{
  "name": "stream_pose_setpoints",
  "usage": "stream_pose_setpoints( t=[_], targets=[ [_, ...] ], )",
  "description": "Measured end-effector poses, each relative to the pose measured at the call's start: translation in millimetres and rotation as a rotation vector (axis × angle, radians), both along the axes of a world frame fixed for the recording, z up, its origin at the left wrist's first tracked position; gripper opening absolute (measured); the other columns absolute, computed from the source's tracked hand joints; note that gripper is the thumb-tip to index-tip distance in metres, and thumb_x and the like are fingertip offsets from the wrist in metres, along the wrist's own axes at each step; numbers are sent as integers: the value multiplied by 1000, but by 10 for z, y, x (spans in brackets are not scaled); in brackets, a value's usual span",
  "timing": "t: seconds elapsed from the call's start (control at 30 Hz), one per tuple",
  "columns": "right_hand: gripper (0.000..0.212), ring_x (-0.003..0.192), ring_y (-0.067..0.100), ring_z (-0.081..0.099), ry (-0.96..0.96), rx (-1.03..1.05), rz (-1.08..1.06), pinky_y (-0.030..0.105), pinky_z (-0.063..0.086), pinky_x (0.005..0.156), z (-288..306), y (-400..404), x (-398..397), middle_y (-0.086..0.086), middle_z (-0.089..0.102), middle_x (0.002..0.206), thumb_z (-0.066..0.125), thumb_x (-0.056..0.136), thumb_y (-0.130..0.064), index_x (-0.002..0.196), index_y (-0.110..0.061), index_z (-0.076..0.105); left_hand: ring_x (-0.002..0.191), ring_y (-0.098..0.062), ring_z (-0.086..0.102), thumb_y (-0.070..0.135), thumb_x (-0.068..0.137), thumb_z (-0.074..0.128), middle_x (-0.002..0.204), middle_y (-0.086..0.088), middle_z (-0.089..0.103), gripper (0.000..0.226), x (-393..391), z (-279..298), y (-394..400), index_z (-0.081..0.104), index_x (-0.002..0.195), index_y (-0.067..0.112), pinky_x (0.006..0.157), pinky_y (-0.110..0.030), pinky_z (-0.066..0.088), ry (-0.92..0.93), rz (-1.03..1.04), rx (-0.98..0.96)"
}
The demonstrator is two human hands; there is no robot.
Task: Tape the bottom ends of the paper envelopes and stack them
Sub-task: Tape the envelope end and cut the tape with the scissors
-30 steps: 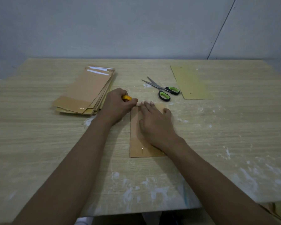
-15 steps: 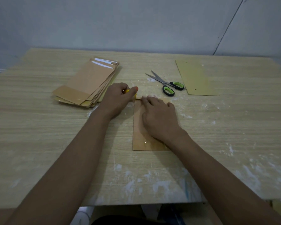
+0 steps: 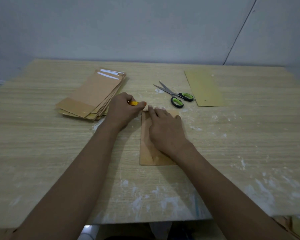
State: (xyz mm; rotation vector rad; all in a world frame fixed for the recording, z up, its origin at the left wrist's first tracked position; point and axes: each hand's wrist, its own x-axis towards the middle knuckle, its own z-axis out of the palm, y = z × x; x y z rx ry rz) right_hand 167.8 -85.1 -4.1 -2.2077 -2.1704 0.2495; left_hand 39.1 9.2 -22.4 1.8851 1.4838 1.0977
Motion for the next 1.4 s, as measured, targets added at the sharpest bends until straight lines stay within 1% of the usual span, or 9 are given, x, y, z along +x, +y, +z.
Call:
stream_pose_setpoints(
  t=[0.2, 0.33, 0.47, 0.6, 0.77, 1.03, 1.17, 1.27, 1.4],
  targets=[
    [54, 151, 27, 13, -31, 2, 19, 62, 21, 113, 14, 29, -6, 5, 21, 160, 24, 104, -20, 157, -19, 15, 54, -15, 34, 42, 90, 67, 59, -9, 38, 54, -42, 32, -26, 50, 62, 0, 54, -32, 28, 34, -81, -35],
    [53, 150, 28, 13, -79, -34, 21, 63, 24, 112, 47, 51, -26, 5, 22, 158, 25, 104, -20, 157, -18, 15, 57, -9, 52, 37, 95, 62, 65, -20, 51, 51, -57, 39, -23, 55, 67, -5, 55, -26, 38, -85, -106, -109],
    [53, 151, 30, 11, -105, -70, 24, 63, 25, 111, 71, 57, -48, 7, 21, 158, 25, 105, -19, 157, -17, 14, 64, -20, 46, 34, 93, 66, 71, -26, 53, 45, -38, 22, -22, 58, 73, -6, 57, -31, 33, -24, -80, -65],
    [55, 151, 33, 8, -158, -121, 15, 64, 25, 110, 78, 80, -101, 10, 17, 160, 25, 105, -18, 158, -13, 9, 66, -21, 46, 30, 87, 72, 74, -17, 53, 37, -20, 0, -8, 58, 75, -2, 55, -26, 33, 43, -19, 15],
    [56, 151, 36, 4, -177, -164, -4, 66, 25, 110, 94, 120, -150, 12, 9, 163, 22, 106, -17, 158, -10, 3, 66, -21, 41, 30, 85, 75, 72, -11, 47, 38, -42, 0, 15, 57, 73, -2, 56, -30, 32, 71, -7, 29],
    [56, 151, 35, 6, -169, -126, 16, 67, 24, 110, 83, 95, -120, 8, 12, 162, 24, 106, -21, 159, -19, 3, 57, -15, 36, 31, 85, 74, 61, -3, 38, 42, -59, -4, 14, 47, 62, 9, 54, -29, 31, 86, -21, 21],
    [56, 143, 32, 22, -155, -31, 42, 66, 25, 109, 50, 72, -51, 5, 25, 155, 27, 103, -23, 157, -23, 13, 55, -13, 34, 35, 87, 72, 59, -2, 35, 48, -83, 12, 9, 41, 57, 13, 52, -27, 28, 78, -35, 28],
    [56, 134, 29, 33, 8, 88, 51, 58, 30, 107, 25, 56, 112, 3, 37, 147, 37, 98, -26, 153, -26, 26, 53, -12, 32, 36, 87, 73, 57, -1, 33, 50, -98, 21, 3, 40, 56, 14, 51, -28, 27, 58, -61, 26],
    [44, 123, 26, 49, 224, 372, -124, 46, 38, 98, 22, 205, 362, 1, 59, 128, 55, 89, -35, 131, -23, 59, 51, -10, 33, 38, 86, 75, 55, 0, 36, 49, -117, 17, 3, 50, 61, 5, 48, -24, 26, 44, -82, 21]
  ],
)
